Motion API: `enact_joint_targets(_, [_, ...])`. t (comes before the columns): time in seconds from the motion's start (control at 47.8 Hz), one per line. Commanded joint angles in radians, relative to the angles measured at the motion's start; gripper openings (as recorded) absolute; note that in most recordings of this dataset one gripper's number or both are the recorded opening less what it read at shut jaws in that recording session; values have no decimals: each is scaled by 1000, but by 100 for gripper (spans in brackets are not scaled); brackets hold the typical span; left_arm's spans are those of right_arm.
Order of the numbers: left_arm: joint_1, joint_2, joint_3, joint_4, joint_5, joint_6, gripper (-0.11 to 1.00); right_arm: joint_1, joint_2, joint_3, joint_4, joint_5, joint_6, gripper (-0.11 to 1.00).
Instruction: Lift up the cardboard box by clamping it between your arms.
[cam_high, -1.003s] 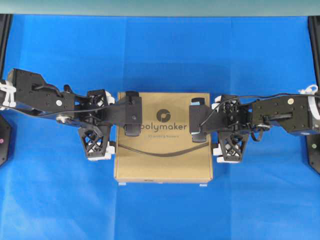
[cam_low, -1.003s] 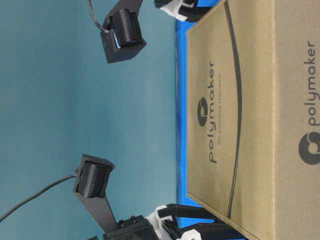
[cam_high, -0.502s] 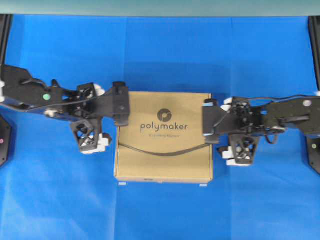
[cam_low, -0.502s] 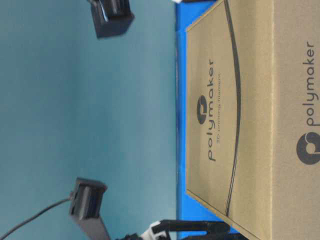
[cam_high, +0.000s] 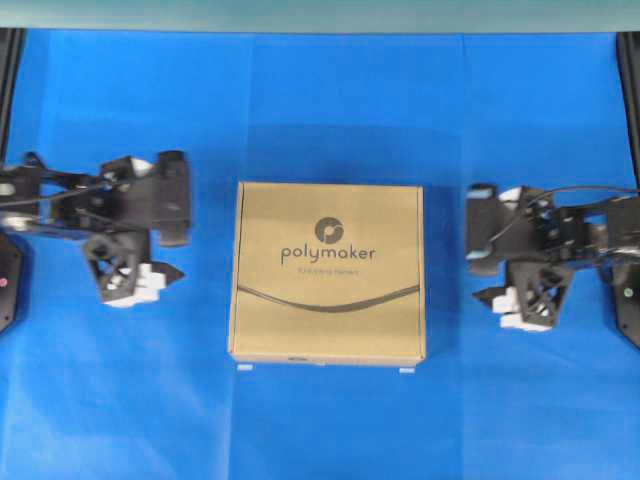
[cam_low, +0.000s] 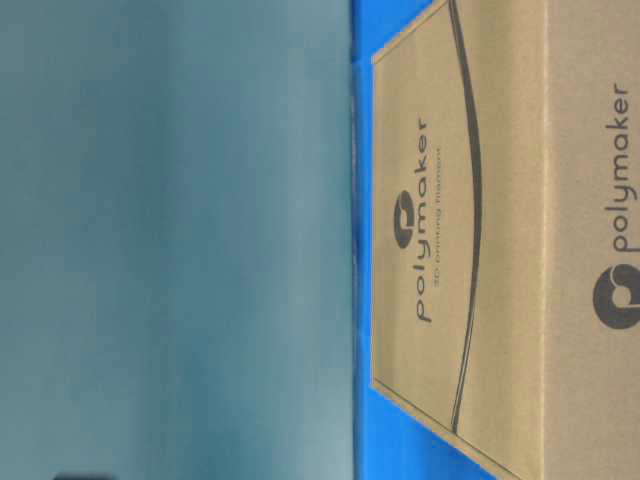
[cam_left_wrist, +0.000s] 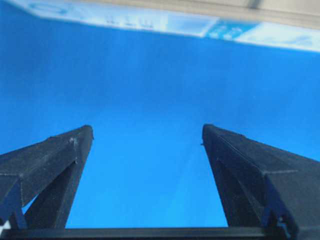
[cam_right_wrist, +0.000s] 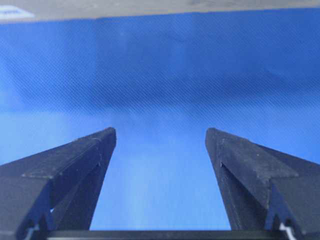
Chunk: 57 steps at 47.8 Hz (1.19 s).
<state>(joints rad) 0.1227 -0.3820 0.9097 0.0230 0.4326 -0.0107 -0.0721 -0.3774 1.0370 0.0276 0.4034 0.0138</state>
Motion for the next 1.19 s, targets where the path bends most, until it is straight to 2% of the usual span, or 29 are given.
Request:
enact_joint_targets(0.0, [-5,-71,15,6,-5,-2,86,-3,-83,20,3,-5,18,100])
enact_joint_targets(0.272, [-25,-192,74,5,-14,6,86,-3,-318,114,3,-5,20,100])
enact_joint_targets(0.648, [-34,-413,138,5,-72,-2,86,-3,-583,135,-2,60,20,100])
enact_joint_targets(0.899, [-43,-560,149,5,-83,-6,86,-3,-612,137,-2,92,20,100])
enact_joint_targets(1.171, [-43,-574,152,5,-87,-12,86,-3,-611,137,-2,86,20,100])
